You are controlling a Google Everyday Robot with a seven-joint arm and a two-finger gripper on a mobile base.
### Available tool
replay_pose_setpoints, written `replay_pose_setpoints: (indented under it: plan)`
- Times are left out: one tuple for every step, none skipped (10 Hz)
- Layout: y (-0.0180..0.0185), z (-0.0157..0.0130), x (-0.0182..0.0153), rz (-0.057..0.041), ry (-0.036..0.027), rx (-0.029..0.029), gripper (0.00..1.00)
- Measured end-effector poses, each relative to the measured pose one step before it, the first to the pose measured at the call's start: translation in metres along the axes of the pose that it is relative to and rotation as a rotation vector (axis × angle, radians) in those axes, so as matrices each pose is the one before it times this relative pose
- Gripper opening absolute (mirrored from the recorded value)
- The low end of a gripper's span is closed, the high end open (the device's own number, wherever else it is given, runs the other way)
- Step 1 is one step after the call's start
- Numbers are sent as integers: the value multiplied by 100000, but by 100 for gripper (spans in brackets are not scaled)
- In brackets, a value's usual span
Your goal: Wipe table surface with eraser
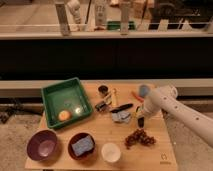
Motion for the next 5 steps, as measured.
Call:
replay_pose_setpoints:
  plan:
    - [1887,-600,686,2782,1968,-1379,2]
    - [1257,-294,583,1912,1241,-1247,2]
    - [1176,38,887,2415,1035,-1253,2]
    - [889,353,1255,2921,1210,-1125,2]
    - [117,533,1079,2145,787,-369,2]
